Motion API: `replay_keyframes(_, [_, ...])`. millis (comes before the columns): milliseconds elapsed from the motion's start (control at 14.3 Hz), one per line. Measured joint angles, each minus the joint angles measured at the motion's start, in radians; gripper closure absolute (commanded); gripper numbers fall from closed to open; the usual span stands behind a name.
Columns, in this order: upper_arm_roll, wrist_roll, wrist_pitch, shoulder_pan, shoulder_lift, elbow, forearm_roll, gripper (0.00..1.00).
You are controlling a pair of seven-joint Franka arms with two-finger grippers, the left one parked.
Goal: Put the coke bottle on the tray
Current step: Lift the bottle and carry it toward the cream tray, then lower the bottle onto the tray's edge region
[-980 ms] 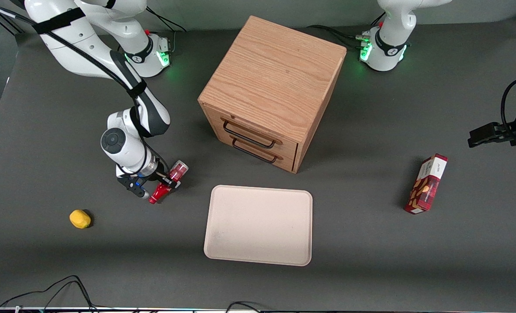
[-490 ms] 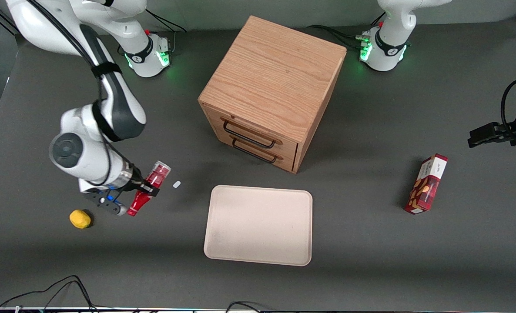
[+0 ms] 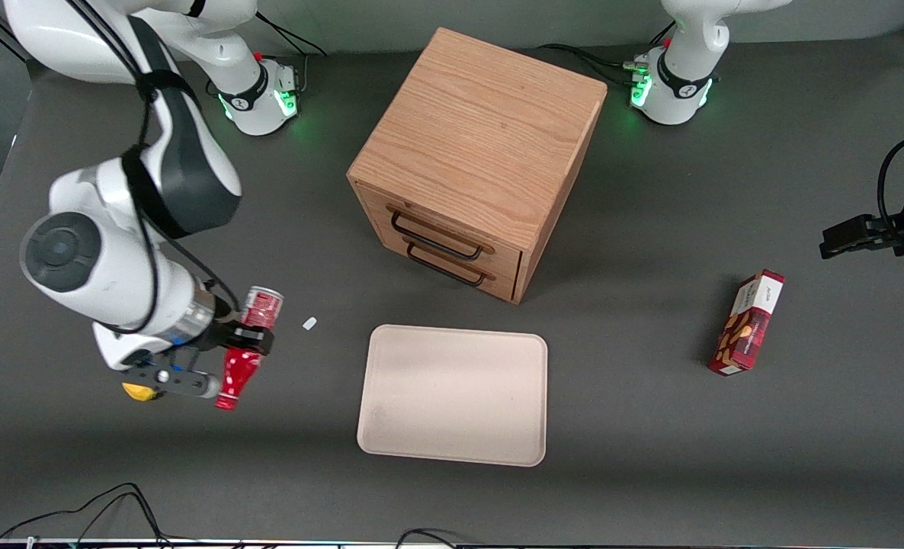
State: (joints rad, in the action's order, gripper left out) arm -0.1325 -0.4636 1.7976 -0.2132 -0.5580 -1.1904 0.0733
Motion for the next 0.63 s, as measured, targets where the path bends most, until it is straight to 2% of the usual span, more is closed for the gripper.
replay_keyframes(210, [-0.026, 0.099, 0.148, -0.042, -0.141, 0.093, 0.004, 1.0])
replay_keyframes(420, [-0.047, 0.12, 0.306, -0.054, -0.278, 0.118, 0.007, 1.0])
replay_keyframes(630, [-0.049, 0.12, 0.384, -0.067, -0.378, 0.13, 0.007, 1.0])
